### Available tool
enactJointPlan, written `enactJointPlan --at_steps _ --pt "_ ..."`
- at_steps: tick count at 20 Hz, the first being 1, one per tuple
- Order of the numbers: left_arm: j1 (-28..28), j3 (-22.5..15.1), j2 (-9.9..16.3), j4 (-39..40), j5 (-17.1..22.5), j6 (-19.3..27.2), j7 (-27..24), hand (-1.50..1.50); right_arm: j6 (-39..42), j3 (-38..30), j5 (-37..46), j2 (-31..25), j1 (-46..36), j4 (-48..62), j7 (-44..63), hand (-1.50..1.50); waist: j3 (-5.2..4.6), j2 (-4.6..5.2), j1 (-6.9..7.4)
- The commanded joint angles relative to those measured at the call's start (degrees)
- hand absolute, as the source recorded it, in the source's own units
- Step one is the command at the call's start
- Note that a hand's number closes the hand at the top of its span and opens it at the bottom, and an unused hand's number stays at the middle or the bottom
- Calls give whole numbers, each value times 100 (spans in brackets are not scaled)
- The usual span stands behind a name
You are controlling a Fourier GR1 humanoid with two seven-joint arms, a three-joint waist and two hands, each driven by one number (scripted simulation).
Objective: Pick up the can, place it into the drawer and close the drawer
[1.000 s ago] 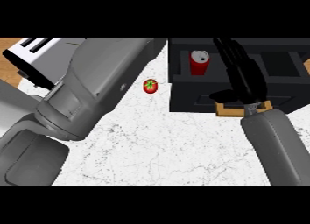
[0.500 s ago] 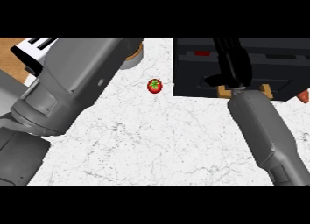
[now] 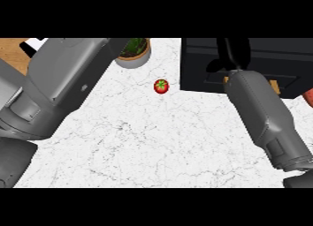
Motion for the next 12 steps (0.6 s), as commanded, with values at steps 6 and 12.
enactJointPlan --at_steps 6,12 --pt "670 -87 413 -775 -112 -84 188 -150 -374 -275 -14 77 -924 848 -74 -150 -1 33 87" --pt "994 -117 548 -1319 -75 -128 392 -150 -129 -766 -620 -6 -1152 827 -663 -150 7 -3 163"
